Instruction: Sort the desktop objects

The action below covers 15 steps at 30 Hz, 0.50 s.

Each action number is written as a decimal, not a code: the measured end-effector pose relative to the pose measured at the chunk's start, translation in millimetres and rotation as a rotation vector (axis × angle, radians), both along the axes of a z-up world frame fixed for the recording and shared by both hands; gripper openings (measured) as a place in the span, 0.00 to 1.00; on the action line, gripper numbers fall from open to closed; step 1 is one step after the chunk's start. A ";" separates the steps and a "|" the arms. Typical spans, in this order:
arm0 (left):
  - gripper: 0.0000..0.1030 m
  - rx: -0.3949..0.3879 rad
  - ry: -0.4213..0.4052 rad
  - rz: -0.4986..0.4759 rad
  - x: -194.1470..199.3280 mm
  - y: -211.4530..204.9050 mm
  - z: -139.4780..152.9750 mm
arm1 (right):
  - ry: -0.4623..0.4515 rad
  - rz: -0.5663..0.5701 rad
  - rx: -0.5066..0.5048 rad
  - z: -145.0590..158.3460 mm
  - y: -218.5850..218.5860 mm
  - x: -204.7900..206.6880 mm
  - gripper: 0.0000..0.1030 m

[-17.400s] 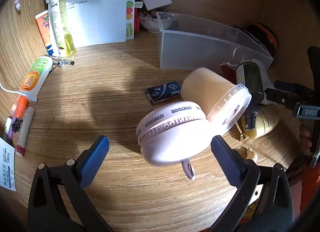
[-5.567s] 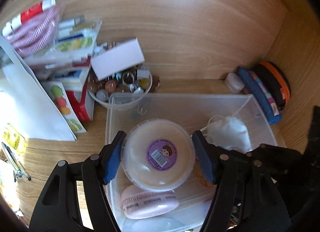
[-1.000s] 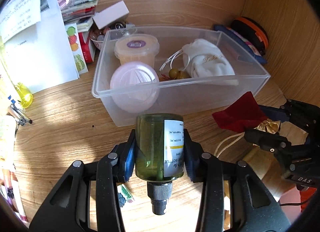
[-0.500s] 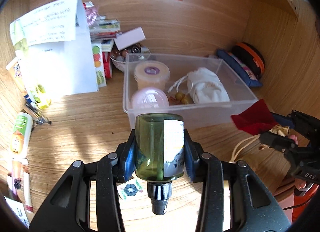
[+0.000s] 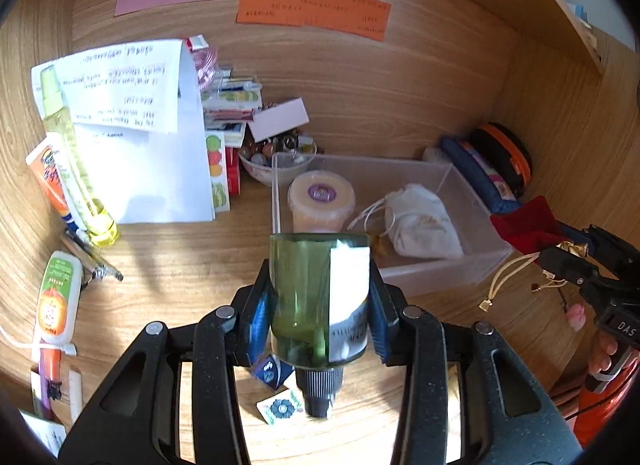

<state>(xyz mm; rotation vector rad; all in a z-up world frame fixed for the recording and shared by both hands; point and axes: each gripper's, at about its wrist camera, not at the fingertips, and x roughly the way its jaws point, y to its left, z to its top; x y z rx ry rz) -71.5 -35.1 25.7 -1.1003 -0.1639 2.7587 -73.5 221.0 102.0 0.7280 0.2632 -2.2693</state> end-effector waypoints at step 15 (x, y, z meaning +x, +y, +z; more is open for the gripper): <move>0.40 -0.024 -0.015 -0.027 -26.8 12.7 -3.8 | -0.040 -0.008 -0.052 -0.3 -3.6 -46.4 0.37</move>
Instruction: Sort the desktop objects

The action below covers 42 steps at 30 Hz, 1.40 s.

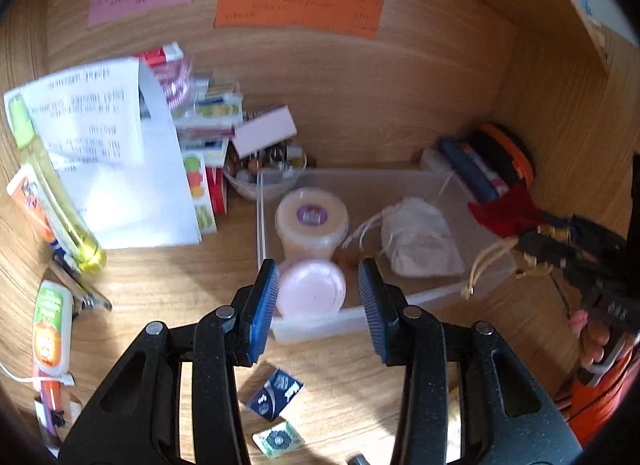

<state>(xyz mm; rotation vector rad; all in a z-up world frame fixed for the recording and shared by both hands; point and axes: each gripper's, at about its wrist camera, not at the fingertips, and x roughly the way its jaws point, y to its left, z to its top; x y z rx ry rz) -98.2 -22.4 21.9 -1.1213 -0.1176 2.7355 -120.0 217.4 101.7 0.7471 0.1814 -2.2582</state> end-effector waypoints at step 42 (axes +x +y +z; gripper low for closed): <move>0.62 -0.026 -0.086 0.171 166.5 -40.3 -99.5 | -0.085 0.013 0.016 -24.8 -15.5 15.6 0.38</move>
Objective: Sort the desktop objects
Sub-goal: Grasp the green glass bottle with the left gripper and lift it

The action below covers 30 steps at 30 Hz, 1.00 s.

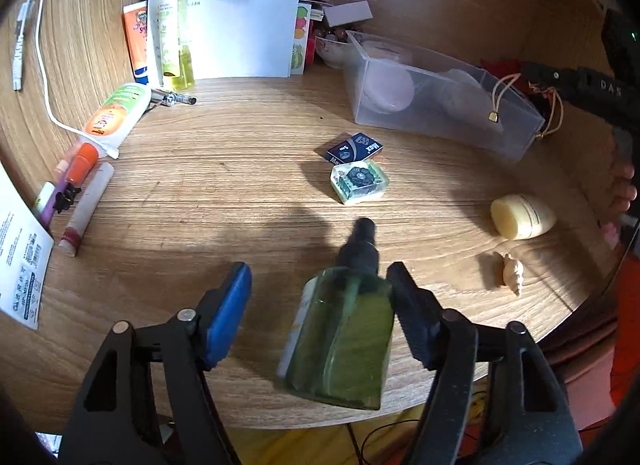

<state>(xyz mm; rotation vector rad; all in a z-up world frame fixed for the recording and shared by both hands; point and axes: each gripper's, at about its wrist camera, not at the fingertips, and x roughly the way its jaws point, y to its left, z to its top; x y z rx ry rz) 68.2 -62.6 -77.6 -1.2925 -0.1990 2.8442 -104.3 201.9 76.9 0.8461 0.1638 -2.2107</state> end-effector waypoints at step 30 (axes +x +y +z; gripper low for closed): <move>0.40 -0.015 0.162 -0.100 -90.9 19.1 97.0 | 0.055 -0.044 -0.029 18.7 19.9 -22.3 0.38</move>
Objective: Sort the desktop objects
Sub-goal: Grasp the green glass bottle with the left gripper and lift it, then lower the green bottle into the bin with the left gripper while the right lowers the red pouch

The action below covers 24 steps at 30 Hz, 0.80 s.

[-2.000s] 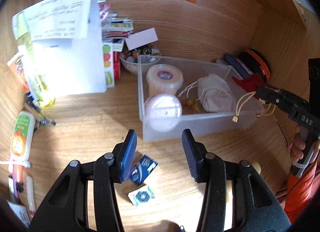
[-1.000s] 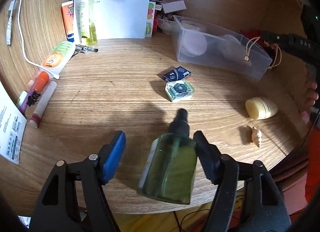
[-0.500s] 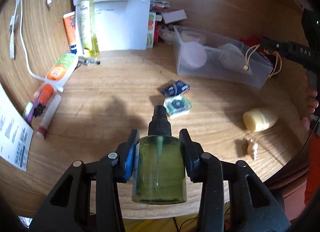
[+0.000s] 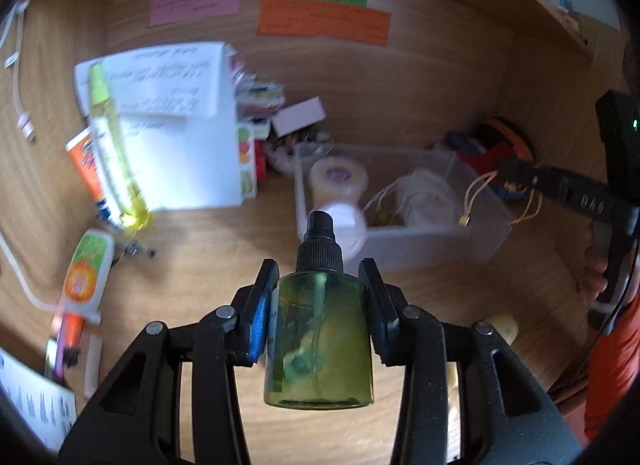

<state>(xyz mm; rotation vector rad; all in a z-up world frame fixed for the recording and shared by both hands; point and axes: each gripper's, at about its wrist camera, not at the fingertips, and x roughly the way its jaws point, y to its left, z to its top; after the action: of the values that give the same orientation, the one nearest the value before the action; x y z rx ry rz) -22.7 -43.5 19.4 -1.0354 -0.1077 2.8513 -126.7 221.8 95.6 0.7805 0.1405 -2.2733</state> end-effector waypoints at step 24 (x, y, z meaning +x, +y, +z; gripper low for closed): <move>0.40 0.036 -0.164 -0.167 -161.9 75.6 -20.9 | 0.052 -0.010 0.178 -47.5 -21.1 -46.8 0.42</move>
<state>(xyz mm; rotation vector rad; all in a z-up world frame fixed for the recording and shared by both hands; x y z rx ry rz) -184.6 32.1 -1.4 -1.2085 -0.0804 2.6048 -173.4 200.7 48.1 0.8141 0.3676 -2.3141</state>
